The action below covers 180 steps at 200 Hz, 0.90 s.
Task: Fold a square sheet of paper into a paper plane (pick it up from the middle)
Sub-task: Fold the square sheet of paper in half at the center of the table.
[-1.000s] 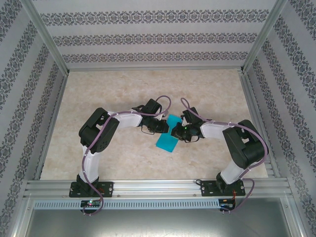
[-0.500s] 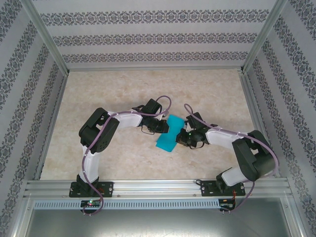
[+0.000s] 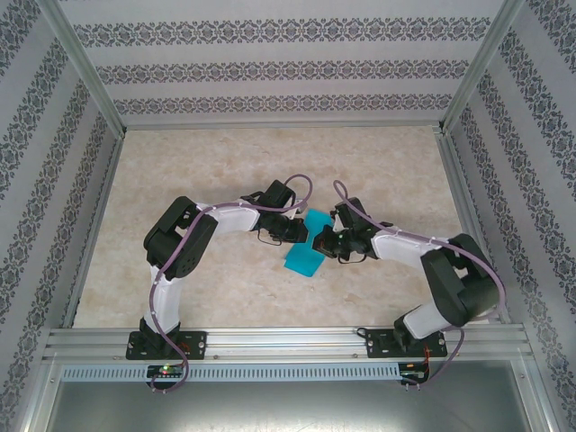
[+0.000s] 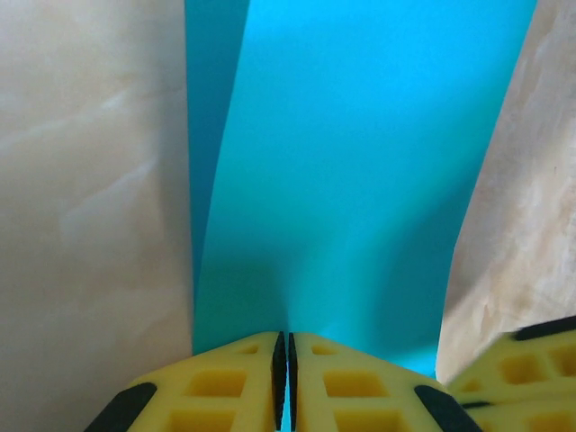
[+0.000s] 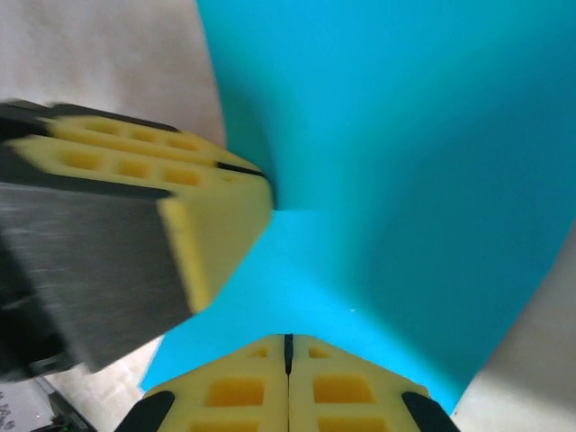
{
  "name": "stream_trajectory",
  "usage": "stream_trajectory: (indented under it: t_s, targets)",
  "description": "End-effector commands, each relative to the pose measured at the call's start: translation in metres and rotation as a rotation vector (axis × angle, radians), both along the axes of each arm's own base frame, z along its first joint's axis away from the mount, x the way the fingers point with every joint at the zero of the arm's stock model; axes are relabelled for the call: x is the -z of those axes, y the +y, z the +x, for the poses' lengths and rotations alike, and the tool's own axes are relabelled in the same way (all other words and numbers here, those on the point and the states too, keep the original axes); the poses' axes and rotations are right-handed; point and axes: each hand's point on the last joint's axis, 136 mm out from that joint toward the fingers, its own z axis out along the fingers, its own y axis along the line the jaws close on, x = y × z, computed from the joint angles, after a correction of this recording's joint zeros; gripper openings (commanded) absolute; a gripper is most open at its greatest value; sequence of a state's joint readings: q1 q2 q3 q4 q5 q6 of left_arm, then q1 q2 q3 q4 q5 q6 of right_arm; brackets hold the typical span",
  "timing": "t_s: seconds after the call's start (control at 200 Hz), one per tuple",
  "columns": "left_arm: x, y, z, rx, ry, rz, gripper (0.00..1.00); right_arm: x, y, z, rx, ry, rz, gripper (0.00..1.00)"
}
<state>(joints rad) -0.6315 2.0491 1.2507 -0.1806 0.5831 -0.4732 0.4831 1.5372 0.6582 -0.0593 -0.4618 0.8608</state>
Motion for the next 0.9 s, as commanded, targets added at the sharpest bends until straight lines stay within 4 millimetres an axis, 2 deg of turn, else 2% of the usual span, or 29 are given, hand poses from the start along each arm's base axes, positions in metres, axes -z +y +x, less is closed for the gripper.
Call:
stream_trajectory:
  t_s: [0.0,0.365,0.894]
  targets:
    - [0.053,0.034,-0.028,0.001,0.100,0.207,0.15,0.012,0.009,-0.009,-0.052,0.033,-0.006,0.04]
    - [0.055,0.035,-0.026,0.004,0.100,0.217,0.15,0.042,-0.004,-0.053,-0.098,0.123,-0.087,0.02]
    - [0.057,0.037,-0.027,0.015,0.103,0.231,0.15,0.043,-0.015,-0.097,-0.106,0.165,-0.126,0.01]
